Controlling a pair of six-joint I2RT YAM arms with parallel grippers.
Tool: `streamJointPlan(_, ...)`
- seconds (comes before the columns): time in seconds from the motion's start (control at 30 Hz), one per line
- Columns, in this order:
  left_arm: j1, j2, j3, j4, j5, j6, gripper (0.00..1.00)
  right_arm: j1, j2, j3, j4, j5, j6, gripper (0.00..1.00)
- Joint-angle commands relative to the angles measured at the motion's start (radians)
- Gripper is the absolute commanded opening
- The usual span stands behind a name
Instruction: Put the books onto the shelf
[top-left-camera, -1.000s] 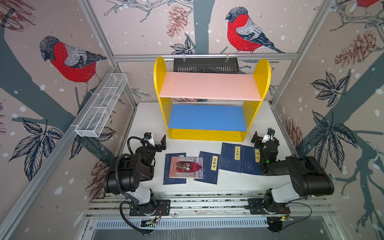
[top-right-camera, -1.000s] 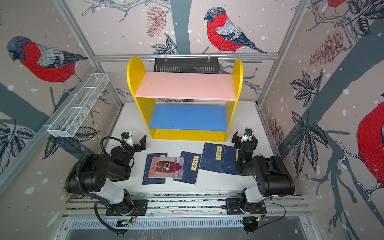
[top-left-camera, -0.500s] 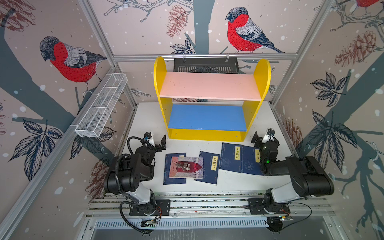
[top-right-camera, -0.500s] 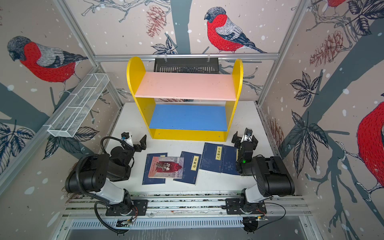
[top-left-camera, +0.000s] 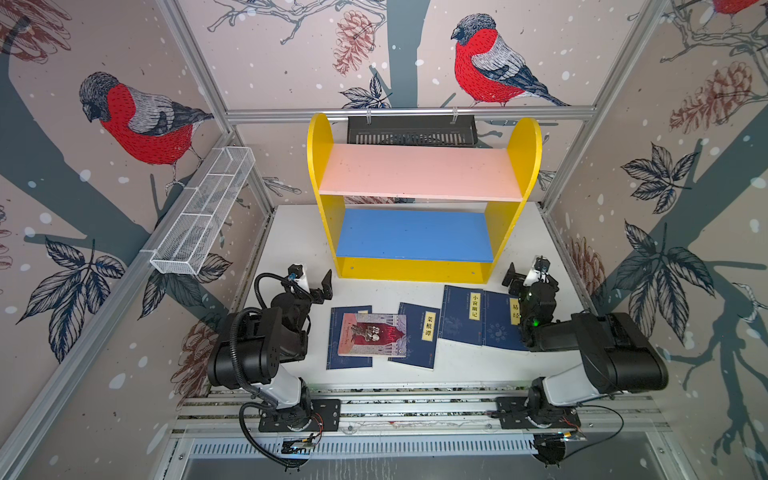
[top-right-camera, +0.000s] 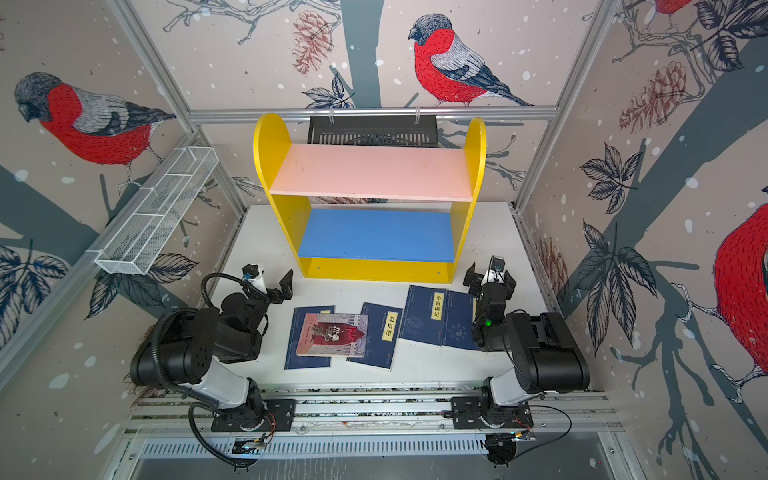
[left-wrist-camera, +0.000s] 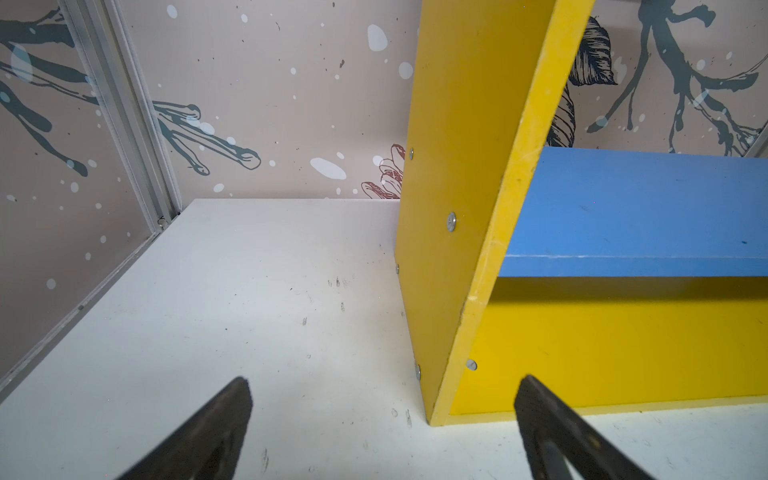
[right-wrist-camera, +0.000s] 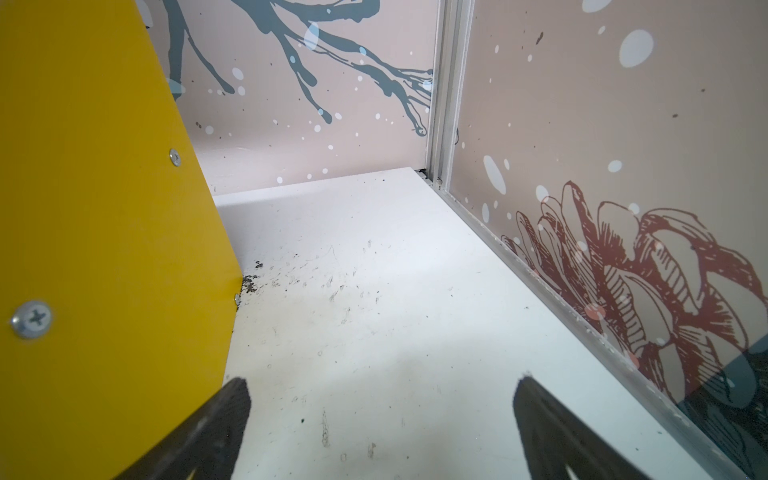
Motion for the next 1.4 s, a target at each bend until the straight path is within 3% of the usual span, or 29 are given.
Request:
streamJointPlan(0.0, 0.0, -0.003, 0.003, 0.02, 0.003, 0.014, 0.99, 0.0, -0.005, -0.001, 0.012, -0.006, 0.0, 1.0)
streamJointPlan(0.67, -0.017, -0.009, 0.026, -0.027, 0.018, 0.043, 0.99, -0.003, -0.005, -0.002, 0.011, -0.012, 0.002, 1.0)
streamJointPlan(0.77, -0.017, -0.008, 0.018, -0.013, 0.036, 0.045, 0.99, 0.01, -0.026, 0.002, 0.004, 0.07, 0.015, 1.0)
streamJointPlan(1.03, -0.008, -0.043, -0.006, 0.005, 0.041, 0.037, 0.99, 0.046, -0.192, 0.19, -0.505, 0.219, 0.092, 1.0)
streamJointPlan(1.1, -0.007, -0.058, -0.015, 0.009, 0.03, 0.031, 0.99, 0.075, -0.226, 0.227, -0.631, 0.304, 0.178, 1.0)
streamJointPlan(1.2, -0.006, -0.127, 0.004, -0.085, 0.067, 0.039, 0.99, 0.1, -0.247, 0.346, -0.975, 0.394, 0.403, 1.0)
streamJointPlan(1.27, -0.006, -0.177, 0.03, -0.175, 0.084, 0.042, 0.99, 0.121, -0.282, 0.405, -1.181, 0.42, 0.554, 1.0)
streamJointPlan(1.37, -0.005, -0.257, 0.063, -0.308, 0.091, 0.036, 0.99, 0.191, -0.332, 0.41, -1.328, 0.431, 0.67, 1.0)
